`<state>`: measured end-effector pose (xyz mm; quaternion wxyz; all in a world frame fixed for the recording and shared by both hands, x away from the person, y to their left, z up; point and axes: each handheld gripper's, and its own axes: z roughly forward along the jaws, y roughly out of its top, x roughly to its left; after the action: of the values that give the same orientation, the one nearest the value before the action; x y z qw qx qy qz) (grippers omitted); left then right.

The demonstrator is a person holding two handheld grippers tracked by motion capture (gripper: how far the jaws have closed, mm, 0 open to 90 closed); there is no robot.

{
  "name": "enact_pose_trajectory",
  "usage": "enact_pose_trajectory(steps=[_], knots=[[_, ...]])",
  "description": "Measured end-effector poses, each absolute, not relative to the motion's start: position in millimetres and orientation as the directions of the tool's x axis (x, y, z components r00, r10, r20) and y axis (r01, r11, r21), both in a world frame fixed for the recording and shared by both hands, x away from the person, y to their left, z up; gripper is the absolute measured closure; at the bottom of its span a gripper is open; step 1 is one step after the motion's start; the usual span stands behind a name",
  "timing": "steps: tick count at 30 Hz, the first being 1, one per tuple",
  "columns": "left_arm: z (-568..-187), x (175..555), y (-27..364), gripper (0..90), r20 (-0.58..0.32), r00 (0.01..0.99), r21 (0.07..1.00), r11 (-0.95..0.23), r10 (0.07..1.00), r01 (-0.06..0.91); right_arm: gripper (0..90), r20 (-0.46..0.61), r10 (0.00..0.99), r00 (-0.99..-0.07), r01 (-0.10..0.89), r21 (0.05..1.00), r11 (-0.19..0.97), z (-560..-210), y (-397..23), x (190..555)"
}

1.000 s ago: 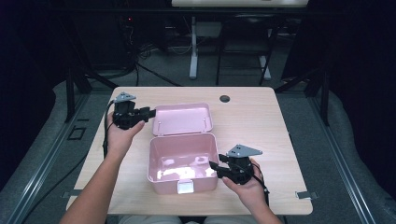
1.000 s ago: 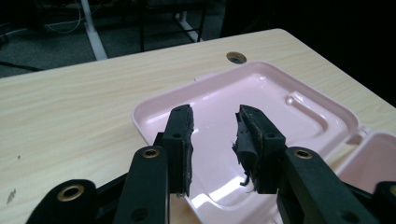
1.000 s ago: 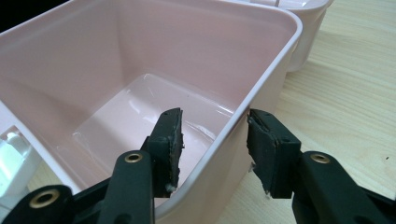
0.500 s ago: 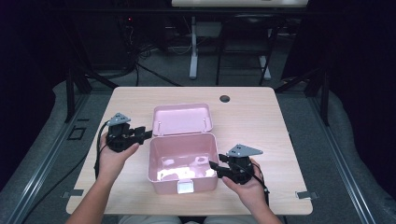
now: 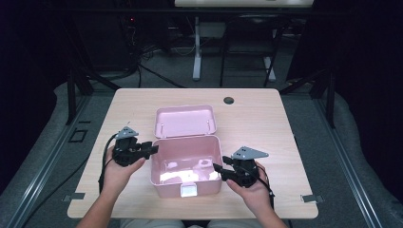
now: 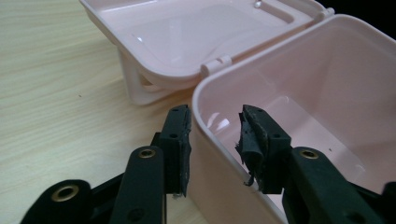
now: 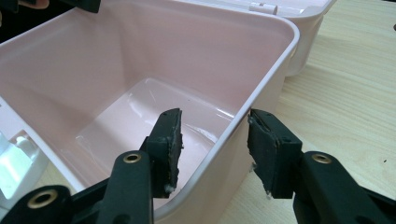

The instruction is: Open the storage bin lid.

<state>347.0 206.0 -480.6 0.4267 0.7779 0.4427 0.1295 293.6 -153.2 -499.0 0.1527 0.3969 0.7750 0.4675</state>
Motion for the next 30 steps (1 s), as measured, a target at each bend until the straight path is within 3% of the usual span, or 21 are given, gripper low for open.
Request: enact_pose_trajectory(steps=[30], knots=[[-484,364,202,79.9,-0.15,0.589,0.807,-0.246,0.794,0.538,51.2,0.114,0.759,-0.641,0.468,0.842,0.269,-501,-147,278]])
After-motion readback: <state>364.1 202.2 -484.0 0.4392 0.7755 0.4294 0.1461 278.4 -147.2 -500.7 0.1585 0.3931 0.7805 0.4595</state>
